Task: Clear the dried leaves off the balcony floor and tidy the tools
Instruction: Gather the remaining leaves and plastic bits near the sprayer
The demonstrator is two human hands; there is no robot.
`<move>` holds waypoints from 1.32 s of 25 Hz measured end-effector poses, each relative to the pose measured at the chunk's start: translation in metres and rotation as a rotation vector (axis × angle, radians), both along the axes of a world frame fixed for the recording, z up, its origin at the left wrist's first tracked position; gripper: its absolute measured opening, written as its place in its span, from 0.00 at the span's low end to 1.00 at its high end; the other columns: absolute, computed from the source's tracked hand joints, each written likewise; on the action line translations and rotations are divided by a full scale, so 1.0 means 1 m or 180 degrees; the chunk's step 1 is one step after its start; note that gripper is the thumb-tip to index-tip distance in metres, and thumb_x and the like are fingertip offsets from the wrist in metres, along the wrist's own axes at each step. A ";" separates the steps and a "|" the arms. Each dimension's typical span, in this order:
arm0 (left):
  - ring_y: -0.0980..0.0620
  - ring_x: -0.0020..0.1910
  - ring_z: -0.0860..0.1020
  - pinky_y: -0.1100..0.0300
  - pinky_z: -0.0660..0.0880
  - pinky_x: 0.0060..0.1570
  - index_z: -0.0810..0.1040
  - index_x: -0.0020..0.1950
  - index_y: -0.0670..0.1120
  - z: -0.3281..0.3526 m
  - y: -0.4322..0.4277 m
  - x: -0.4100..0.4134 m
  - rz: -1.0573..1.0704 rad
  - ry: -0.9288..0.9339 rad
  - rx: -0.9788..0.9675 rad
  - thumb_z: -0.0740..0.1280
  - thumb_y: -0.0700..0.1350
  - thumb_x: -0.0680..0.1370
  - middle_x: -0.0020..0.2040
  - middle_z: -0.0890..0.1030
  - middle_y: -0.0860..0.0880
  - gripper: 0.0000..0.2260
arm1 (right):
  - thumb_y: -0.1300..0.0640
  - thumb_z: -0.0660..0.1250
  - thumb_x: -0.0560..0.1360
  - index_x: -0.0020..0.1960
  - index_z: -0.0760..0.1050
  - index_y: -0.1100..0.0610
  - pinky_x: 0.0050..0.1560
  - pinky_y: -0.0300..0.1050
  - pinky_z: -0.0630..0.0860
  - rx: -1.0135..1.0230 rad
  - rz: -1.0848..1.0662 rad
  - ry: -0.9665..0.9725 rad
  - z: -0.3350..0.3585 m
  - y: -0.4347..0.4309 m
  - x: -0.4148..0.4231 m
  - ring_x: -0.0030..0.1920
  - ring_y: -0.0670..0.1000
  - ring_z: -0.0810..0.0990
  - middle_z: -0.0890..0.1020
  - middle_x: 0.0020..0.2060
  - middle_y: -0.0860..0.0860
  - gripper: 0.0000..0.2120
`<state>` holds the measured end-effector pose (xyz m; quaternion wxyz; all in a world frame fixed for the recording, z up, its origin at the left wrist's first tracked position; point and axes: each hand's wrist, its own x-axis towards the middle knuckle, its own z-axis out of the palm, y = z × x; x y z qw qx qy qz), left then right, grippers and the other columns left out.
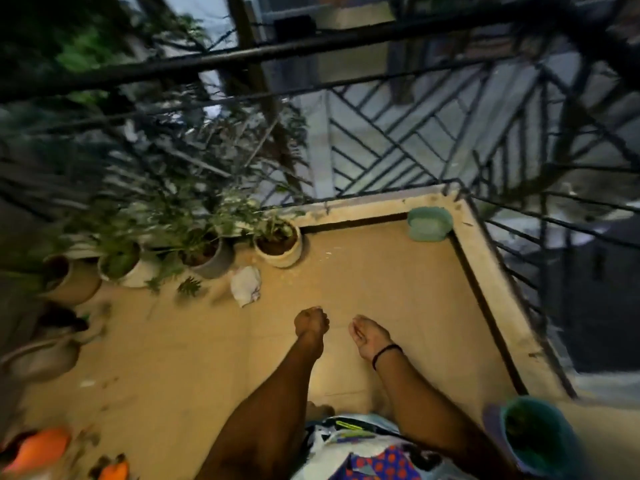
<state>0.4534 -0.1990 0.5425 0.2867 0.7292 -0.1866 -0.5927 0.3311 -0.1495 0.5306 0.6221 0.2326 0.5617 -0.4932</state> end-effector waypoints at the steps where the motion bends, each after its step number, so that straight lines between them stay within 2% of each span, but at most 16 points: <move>1: 0.47 0.32 0.74 0.57 0.73 0.37 0.78 0.42 0.40 0.002 -0.006 0.035 0.0162 -0.0041 0.0002 0.65 0.38 0.80 0.35 0.77 0.43 0.07 | 0.70 0.68 0.76 0.47 0.76 0.65 0.32 0.39 0.81 -0.0043 0.0162 -0.0033 0.001 -0.014 0.031 0.44 0.53 0.78 0.79 0.45 0.59 0.02; 7: 0.47 0.29 0.72 0.55 0.71 0.38 0.76 0.36 0.39 0.004 -0.023 0.231 0.1535 -0.0205 0.0040 0.66 0.38 0.80 0.30 0.75 0.41 0.12 | 0.68 0.64 0.79 0.46 0.75 0.64 0.29 0.40 0.80 0.0001 0.1445 -0.0102 0.007 -0.087 0.221 0.40 0.52 0.77 0.77 0.40 0.57 0.03; 9: 0.47 0.28 0.71 0.57 0.70 0.36 0.74 0.35 0.40 0.007 -0.023 0.282 0.2067 -0.0135 0.0057 0.65 0.38 0.81 0.30 0.74 0.42 0.13 | 0.67 0.65 0.79 0.46 0.75 0.64 0.29 0.39 0.80 -0.0030 0.1964 -0.0132 0.006 -0.107 0.279 0.39 0.51 0.77 0.78 0.40 0.57 0.03; 11: 0.48 0.28 0.71 0.58 0.69 0.34 0.74 0.36 0.40 0.006 -0.023 0.325 0.2586 -0.0124 0.0067 0.64 0.37 0.81 0.31 0.74 0.42 0.13 | 0.66 0.64 0.80 0.45 0.74 0.63 0.28 0.38 0.80 -0.0027 0.2427 -0.0062 0.008 -0.128 0.328 0.33 0.49 0.76 0.77 0.38 0.56 0.05; 14: 0.47 0.29 0.73 0.61 0.72 0.29 0.76 0.40 0.37 0.003 -0.027 0.387 0.3325 0.0011 0.0080 0.65 0.37 0.81 0.33 0.76 0.42 0.10 | 0.67 0.63 0.80 0.41 0.71 0.60 0.22 0.36 0.73 -0.0117 0.3173 0.0040 0.004 -0.161 0.398 0.27 0.47 0.69 0.72 0.32 0.53 0.10; 16: 0.48 0.29 0.73 0.63 0.71 0.24 0.78 0.47 0.36 0.005 -0.028 0.421 0.3911 0.0042 0.0012 0.64 0.36 0.81 0.33 0.76 0.43 0.06 | 0.67 0.63 0.80 0.42 0.72 0.61 0.20 0.35 0.70 -0.0064 0.3624 0.0178 0.003 -0.181 0.440 0.29 0.49 0.70 0.73 0.33 0.54 0.08; 18: 0.50 0.26 0.72 0.63 0.69 0.23 0.78 0.56 0.29 0.004 -0.024 0.455 0.4251 0.0123 0.0037 0.63 0.36 0.81 0.30 0.74 0.46 0.11 | 0.67 0.64 0.79 0.47 0.73 0.62 0.20 0.34 0.70 -0.0149 0.4122 0.0234 0.005 -0.191 0.485 0.32 0.50 0.71 0.74 0.35 0.55 0.03; 20: 0.52 0.24 0.72 0.64 0.69 0.23 0.71 0.62 0.24 0.000 -0.020 0.481 0.4434 0.0218 0.0124 0.63 0.36 0.81 0.28 0.74 0.48 0.16 | 0.67 0.65 0.79 0.51 0.76 0.64 0.22 0.34 0.72 -0.0134 0.4418 0.0281 0.003 -0.196 0.527 0.34 0.51 0.73 0.75 0.37 0.56 0.02; 22: 0.52 0.30 0.76 0.63 0.74 0.28 0.73 0.63 0.28 -0.003 -0.018 0.503 0.4447 0.0383 0.0277 0.61 0.39 0.82 0.33 0.76 0.48 0.16 | 0.67 0.65 0.79 0.50 0.75 0.72 0.30 0.35 0.78 -0.0034 0.4698 0.0355 0.007 -0.195 0.563 0.36 0.51 0.74 0.75 0.37 0.55 0.06; 23: 0.52 0.34 0.77 0.61 0.76 0.34 0.75 0.64 0.31 0.002 -0.017 0.518 0.4420 0.0407 0.0362 0.61 0.40 0.82 0.37 0.78 0.47 0.15 | 0.68 0.65 0.79 0.53 0.65 0.76 0.38 0.37 0.80 -0.0018 0.4962 0.0336 0.004 -0.197 0.582 0.35 0.50 0.73 0.73 0.35 0.55 0.12; 24: 0.51 0.36 0.77 0.59 0.76 0.38 0.76 0.63 0.33 -0.002 -0.017 0.535 0.4461 0.0408 0.0297 0.61 0.40 0.82 0.39 0.78 0.47 0.14 | 0.68 0.65 0.78 0.51 0.77 0.67 0.45 0.39 0.80 -0.0168 0.5117 0.0313 0.005 -0.199 0.602 0.35 0.51 0.72 0.73 0.34 0.54 0.04; 25: 0.51 0.37 0.77 0.57 0.76 0.40 0.77 0.62 0.34 0.000 -0.020 0.553 0.4564 0.0411 0.0225 0.62 0.40 0.81 0.39 0.79 0.48 0.14 | 0.68 0.66 0.77 0.42 0.74 0.55 0.46 0.42 0.78 -0.0163 0.5168 0.0361 0.006 -0.202 0.619 0.35 0.51 0.73 0.73 0.34 0.55 0.10; 26: 0.51 0.37 0.77 0.56 0.76 0.42 0.77 0.62 0.35 -0.005 -0.022 0.575 0.4653 0.0350 0.0185 0.62 0.41 0.81 0.40 0.79 0.48 0.13 | 0.68 0.68 0.74 0.40 0.77 0.62 0.44 0.44 0.76 -0.0137 0.5307 0.0418 0.003 -0.203 0.638 0.37 0.53 0.74 0.75 0.35 0.56 0.05; 28: 0.49 0.39 0.78 0.52 0.77 0.48 0.78 0.59 0.36 -0.008 -0.031 0.620 0.4786 0.0373 0.0151 0.63 0.41 0.81 0.41 0.79 0.46 0.11 | 0.70 0.71 0.68 0.38 0.77 0.63 0.42 0.46 0.74 -0.0141 0.5501 0.0624 0.004 -0.212 0.682 0.40 0.55 0.74 0.77 0.37 0.58 0.05; 30: 0.46 0.42 0.79 0.53 0.78 0.46 0.79 0.52 0.38 0.003 -0.037 0.657 0.5091 0.0482 0.0018 0.64 0.40 0.82 0.43 0.80 0.41 0.07 | 0.71 0.70 0.71 0.41 0.78 0.65 0.39 0.45 0.76 -0.0162 0.5421 0.0604 0.004 -0.215 0.723 0.38 0.55 0.75 0.78 0.37 0.59 0.04; 33: 0.45 0.42 0.78 0.55 0.76 0.43 0.76 0.43 0.43 0.012 -0.041 0.713 0.5312 0.0455 0.0155 0.63 0.40 0.82 0.42 0.79 0.41 0.08 | 0.72 0.68 0.74 0.45 0.79 0.66 0.35 0.44 0.76 -0.0349 0.5517 0.0582 0.012 -0.214 0.791 0.35 0.54 0.76 0.79 0.37 0.59 0.04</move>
